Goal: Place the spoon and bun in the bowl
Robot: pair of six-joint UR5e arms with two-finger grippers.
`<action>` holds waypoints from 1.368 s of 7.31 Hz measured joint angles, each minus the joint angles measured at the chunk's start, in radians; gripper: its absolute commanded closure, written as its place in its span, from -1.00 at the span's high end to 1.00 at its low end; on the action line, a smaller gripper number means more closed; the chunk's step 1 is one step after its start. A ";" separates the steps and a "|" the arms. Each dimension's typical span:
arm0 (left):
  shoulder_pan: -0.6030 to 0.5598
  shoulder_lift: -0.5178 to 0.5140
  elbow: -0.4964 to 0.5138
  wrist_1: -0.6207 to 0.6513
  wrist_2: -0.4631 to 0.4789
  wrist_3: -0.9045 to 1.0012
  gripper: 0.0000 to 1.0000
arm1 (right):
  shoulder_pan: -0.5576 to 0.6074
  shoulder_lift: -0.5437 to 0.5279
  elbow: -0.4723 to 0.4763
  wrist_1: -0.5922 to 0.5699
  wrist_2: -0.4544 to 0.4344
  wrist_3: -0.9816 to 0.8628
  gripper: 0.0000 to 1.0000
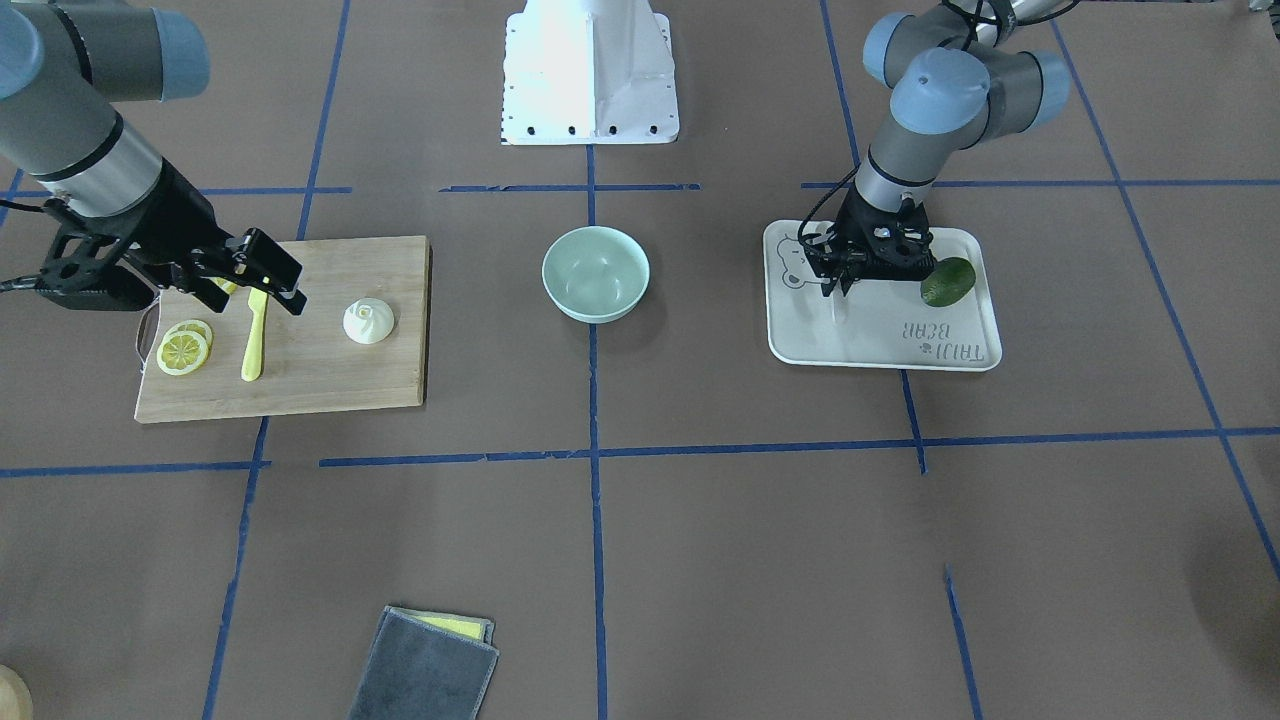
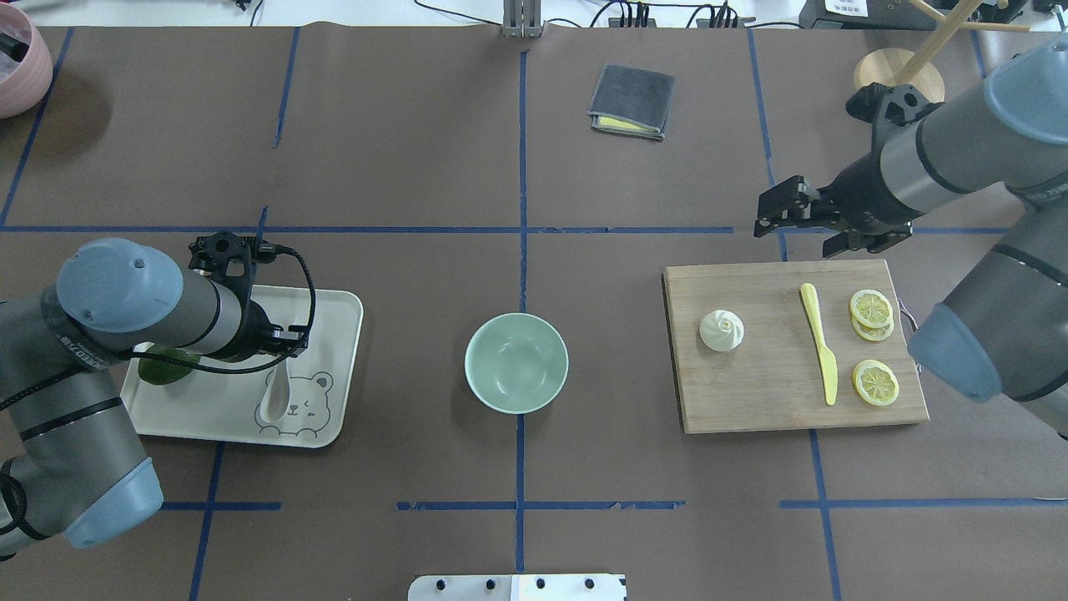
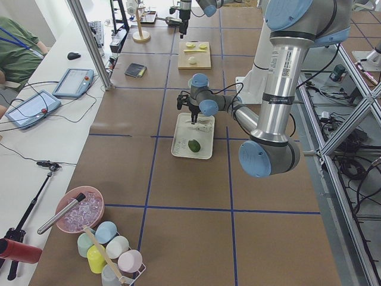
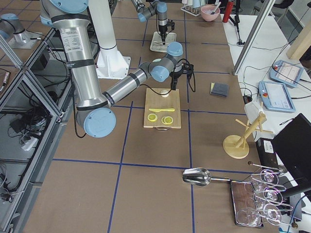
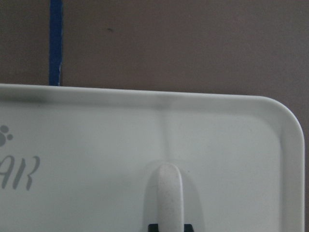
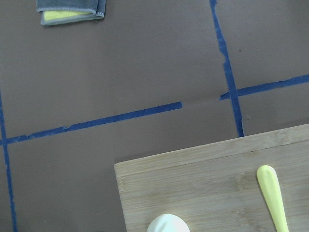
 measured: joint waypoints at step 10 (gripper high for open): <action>-0.183 -0.159 -0.048 0.072 -0.123 -0.033 -1.00 | -0.265 0.020 -0.090 0.000 -0.287 0.037 0.82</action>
